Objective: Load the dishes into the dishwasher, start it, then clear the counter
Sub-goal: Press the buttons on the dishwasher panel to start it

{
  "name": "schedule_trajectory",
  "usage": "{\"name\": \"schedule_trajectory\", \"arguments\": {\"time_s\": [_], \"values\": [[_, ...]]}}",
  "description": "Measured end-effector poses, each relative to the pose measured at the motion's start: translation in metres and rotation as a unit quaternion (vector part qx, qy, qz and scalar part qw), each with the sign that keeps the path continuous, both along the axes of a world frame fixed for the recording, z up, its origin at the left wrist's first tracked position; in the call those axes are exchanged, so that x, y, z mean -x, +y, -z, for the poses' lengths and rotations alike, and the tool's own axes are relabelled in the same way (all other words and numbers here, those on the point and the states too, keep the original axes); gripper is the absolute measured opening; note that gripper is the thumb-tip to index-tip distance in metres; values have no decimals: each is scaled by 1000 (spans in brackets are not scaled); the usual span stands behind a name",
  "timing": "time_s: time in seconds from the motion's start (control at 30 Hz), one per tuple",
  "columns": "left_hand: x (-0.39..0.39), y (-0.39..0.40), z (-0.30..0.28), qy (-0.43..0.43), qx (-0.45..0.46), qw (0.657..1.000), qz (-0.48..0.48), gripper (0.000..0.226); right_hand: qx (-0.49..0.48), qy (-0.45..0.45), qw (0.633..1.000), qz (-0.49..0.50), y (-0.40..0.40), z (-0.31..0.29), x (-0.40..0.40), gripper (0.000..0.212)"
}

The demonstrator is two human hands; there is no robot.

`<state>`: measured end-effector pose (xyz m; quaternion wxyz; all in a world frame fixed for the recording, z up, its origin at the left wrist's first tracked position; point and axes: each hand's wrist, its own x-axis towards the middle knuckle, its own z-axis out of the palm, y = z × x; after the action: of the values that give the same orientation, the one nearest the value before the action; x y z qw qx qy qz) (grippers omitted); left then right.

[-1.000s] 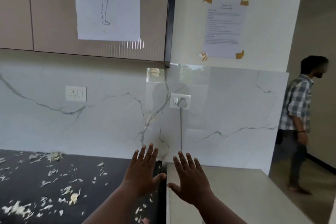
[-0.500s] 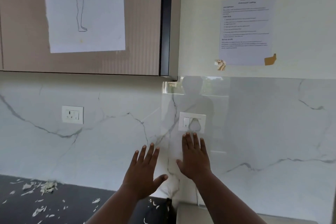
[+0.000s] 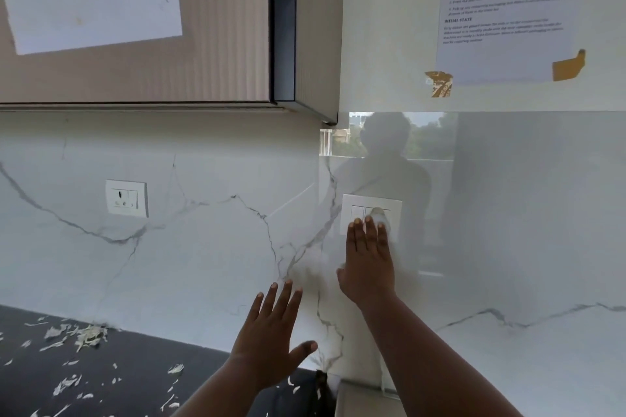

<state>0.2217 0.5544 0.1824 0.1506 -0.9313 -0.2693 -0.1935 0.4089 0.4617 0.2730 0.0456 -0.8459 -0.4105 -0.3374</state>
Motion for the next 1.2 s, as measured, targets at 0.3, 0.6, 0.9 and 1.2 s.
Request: {"name": "schedule_trajectory", "arguments": {"time_s": [0.3, 0.6, 0.9, 1.2], "values": [[27, -14, 19, -3, 26, 999, 24, 99, 32, 12, 999, 27, -3, -1, 25, 83], [74, -53, 16, 10, 70, 997, -2, 87, 67, 19, 997, -27, -70, 21, 86, 82], [150, -117, 19, 39, 113, 989, 88, 106, 93, 55, 994, -22, -155, 49, 180, 77], [226, -200, 85, 131, 178, 967, 126, 97, 195, 186, 963, 7, -259, 132, 280, 83]]}}
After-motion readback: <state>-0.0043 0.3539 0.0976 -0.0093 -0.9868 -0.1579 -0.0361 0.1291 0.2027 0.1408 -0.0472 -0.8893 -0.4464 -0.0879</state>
